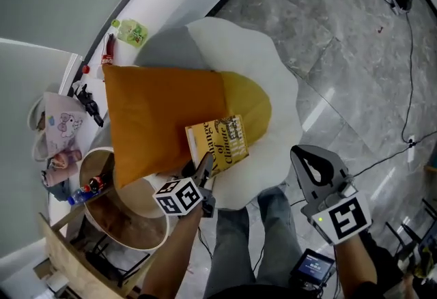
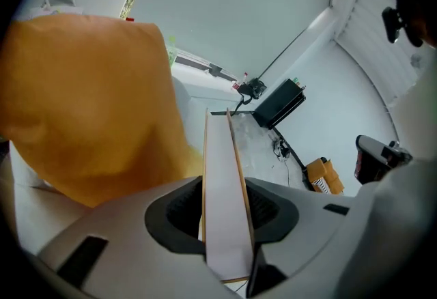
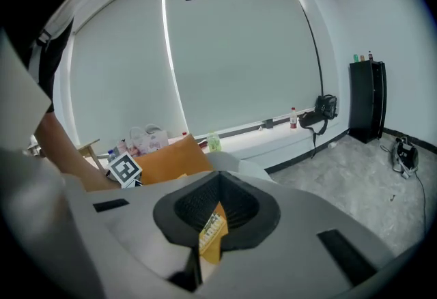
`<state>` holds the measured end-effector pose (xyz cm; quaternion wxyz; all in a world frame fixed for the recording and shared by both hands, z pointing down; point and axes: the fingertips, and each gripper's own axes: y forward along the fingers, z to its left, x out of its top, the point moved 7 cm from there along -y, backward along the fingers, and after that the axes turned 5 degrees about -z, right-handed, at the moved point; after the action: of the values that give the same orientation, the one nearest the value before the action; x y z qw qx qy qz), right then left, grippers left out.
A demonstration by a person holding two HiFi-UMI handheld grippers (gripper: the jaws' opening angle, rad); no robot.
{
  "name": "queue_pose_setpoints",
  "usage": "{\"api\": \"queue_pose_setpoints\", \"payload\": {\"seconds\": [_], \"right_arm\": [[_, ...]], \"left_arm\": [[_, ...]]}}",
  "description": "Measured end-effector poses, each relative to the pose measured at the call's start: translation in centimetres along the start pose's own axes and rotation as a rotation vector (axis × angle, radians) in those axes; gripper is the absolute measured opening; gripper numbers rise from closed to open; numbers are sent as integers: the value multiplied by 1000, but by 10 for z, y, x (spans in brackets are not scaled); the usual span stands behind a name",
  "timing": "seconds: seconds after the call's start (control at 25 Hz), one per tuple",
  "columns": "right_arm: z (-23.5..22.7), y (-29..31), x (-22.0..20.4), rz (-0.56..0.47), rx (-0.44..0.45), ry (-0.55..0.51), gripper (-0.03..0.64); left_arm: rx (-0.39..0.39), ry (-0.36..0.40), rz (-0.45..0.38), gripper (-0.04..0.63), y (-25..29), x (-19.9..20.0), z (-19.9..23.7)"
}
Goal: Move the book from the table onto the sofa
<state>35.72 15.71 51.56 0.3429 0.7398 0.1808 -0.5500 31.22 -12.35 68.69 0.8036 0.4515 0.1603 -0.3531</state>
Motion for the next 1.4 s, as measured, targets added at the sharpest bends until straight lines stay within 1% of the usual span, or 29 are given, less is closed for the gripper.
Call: {"api": "queue_pose_setpoints", "payload": {"seconds": [0.08,0.28,0.36,0.52,0.64,0.8,1.08,1.24,1.32,1.4], "right_arm": [[-4,9,-21,26,-8,18,5],[-6,25,-69,104,17,58,5],[-11,31,-78,101,-6,62,5],[-16,36,-84,90,-14,66,5],[-18,36,-86,87,-7,74,5],[-22,29,-92,90,-23,110,5],[-30,20,-101,123,-35,126,5],[-31,22,-101,112,-34,120,5],[-31,20,-100,102,-35,120,5],[-33,18,-97,96,-39,122,5]], "left_arm": [[18,19,13,146,25,-8,12],[80,51,50,146,72,-30,40],[101,77,67,146,86,-37,46],[115,134,93,146,104,-42,51],[135,157,108,147,109,-43,54],[172,188,122,147,115,-48,54],[172,198,107,150,121,-54,54],[207,199,96,159,123,-48,64],[214,196,98,186,121,-50,65],[205,199,102,205,119,-51,62]]}}
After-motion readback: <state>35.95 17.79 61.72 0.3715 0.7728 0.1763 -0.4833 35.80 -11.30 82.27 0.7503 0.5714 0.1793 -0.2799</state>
